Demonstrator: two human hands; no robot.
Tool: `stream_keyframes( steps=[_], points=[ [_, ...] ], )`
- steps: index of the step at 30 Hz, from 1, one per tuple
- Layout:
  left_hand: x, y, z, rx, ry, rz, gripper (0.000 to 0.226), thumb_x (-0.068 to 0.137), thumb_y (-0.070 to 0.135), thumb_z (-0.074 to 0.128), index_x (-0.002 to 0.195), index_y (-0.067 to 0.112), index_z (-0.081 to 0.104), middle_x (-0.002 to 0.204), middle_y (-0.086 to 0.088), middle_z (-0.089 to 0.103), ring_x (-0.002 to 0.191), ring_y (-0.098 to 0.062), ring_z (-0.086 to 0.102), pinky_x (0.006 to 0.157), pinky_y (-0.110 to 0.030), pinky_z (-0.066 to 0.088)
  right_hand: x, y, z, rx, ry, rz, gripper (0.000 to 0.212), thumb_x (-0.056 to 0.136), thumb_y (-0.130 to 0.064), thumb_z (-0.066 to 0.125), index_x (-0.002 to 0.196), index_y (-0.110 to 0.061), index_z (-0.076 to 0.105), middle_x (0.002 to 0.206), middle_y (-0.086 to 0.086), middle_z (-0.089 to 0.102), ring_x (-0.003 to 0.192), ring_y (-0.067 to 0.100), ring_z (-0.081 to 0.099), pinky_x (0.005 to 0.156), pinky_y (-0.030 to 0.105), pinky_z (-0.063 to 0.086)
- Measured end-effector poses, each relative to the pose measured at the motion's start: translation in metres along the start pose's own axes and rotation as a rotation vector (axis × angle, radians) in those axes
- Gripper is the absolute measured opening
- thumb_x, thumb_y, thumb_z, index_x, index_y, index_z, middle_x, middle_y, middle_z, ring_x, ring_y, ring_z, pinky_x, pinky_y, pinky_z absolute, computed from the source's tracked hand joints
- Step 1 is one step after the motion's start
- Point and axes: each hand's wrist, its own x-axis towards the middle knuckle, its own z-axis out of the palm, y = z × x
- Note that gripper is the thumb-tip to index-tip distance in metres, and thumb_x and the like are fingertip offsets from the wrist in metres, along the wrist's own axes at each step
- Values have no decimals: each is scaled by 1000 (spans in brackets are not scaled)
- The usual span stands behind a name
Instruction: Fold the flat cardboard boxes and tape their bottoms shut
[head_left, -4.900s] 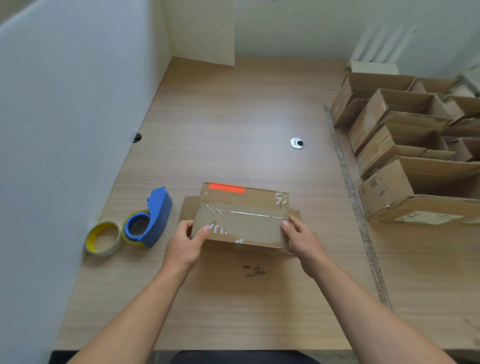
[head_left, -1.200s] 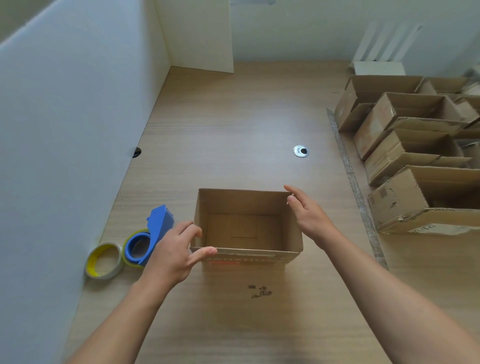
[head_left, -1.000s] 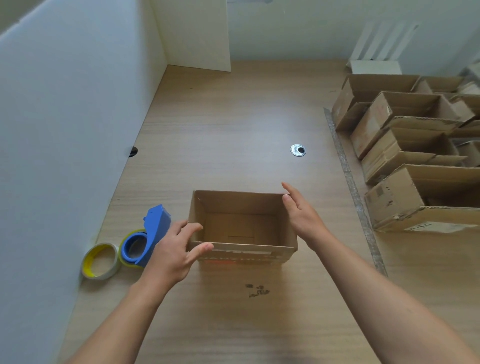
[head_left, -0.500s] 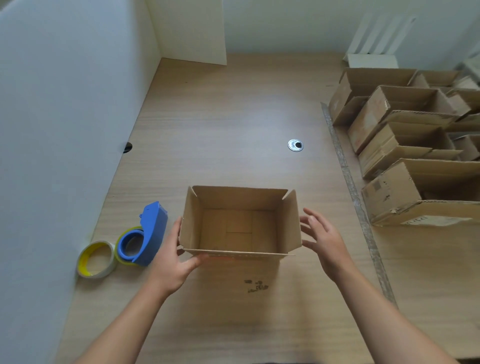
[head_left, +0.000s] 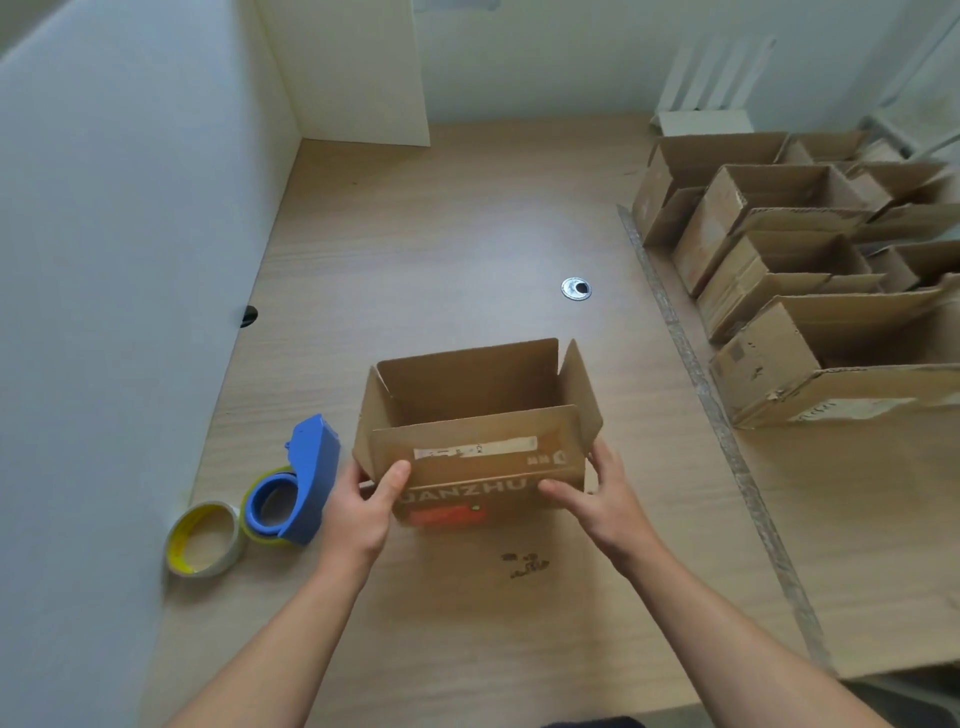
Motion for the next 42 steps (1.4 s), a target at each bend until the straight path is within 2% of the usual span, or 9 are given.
stream_keyframes(
  steps=[4, 7, 10, 13, 21, 25, 30, 34, 42],
  points=[
    [-1, 8, -7, -53, -99, 5, 50, 67, 62, 70, 109, 35, 64, 105, 10, 72, 99, -16, 69, 92, -48, 55, -4, -8, 4, 214, -24, -41, 88, 62, -47, 89, 137, -35, 47, 132, 2, 57, 118, 15, 61, 94, 35, 55],
    [1, 15, -10, -62, -150, 22, 59, 63, 63, 72, 112, 31, 65, 105, 6, 73, 100, -18, 69, 94, -49, 54, -8, -20, 0, 249, -9, -66, 91, 61, -41, 89, 140, -29, 46, 122, -3, 69, 112, 14, 65, 89, 32, 57],
    [3, 24, -12, -49, -180, 49, 60, 62, 65, 71, 111, 31, 64, 103, 7, 73, 99, -18, 69, 93, -49, 55, -12, -34, -4, 209, 57, -93, 94, 58, -48, 89, 140, -35, 45, 121, -10, 67, 111, 5, 62, 83, 22, 56],
    [7, 35, -9, -42, -218, 75, 59, 62, 67, 70, 110, 33, 64, 103, 8, 73, 99, -18, 69, 92, -49, 55, -17, -42, -8, 224, 67, -108, 93, 64, -33, 91, 141, -31, 38, 122, -5, 63, 107, 6, 65, 79, 23, 56],
    [1, 66, 22, 98, -409, 259, 46, 75, 57, 64, 120, 48, 57, 109, 14, 68, 96, 0, 65, 84, -32, 57, -42, -39, -44, 333, 312, -55, 61, 74, -19, 85, 126, -32, 55, 107, -9, 73, 97, 10, 69, 73, 27, 56],
    [-9, 83, 51, 229, -530, 369, 53, 77, 56, 62, 127, 46, 52, 116, 17, 65, 101, 6, 61, 80, -20, 50, -61, -28, -74, 343, 454, -43, 75, 62, -33, 88, 129, -31, 55, 110, -9, 72, 105, 16, 67, 81, 36, 56],
    [-11, 91, 81, 527, -585, 554, 87, 73, 68, 62, 146, 25, 44, 133, 8, 54, 120, -8, 53, 101, -32, 46, -92, -10, -120, 298, 578, -28, 94, 52, -51, 91, 135, -31, 51, 113, -12, 70, 111, 18, 64, 92, 47, 56],
    [-16, 94, 111, 827, -589, 802, 69, 88, 47, 67, 147, 22, 43, 140, 2, 49, 129, -15, 47, 104, -33, 42, -121, 11, -162, 262, 667, -2, 86, 62, -41, 90, 136, -28, 49, 120, -8, 65, 112, 16, 62, 96, 50, 55],
    [-62, 117, 206, 1132, -545, 1033, 58, 90, 52, 52, 139, 22, 51, 133, 0, 56, 119, -27, 54, 93, -38, 46, -158, 58, -268, 237, 715, 9, 86, 60, -43, 87, 135, -32, 47, 125, -7, 63, 116, 18, 60, 97, 52, 53]
  ],
)
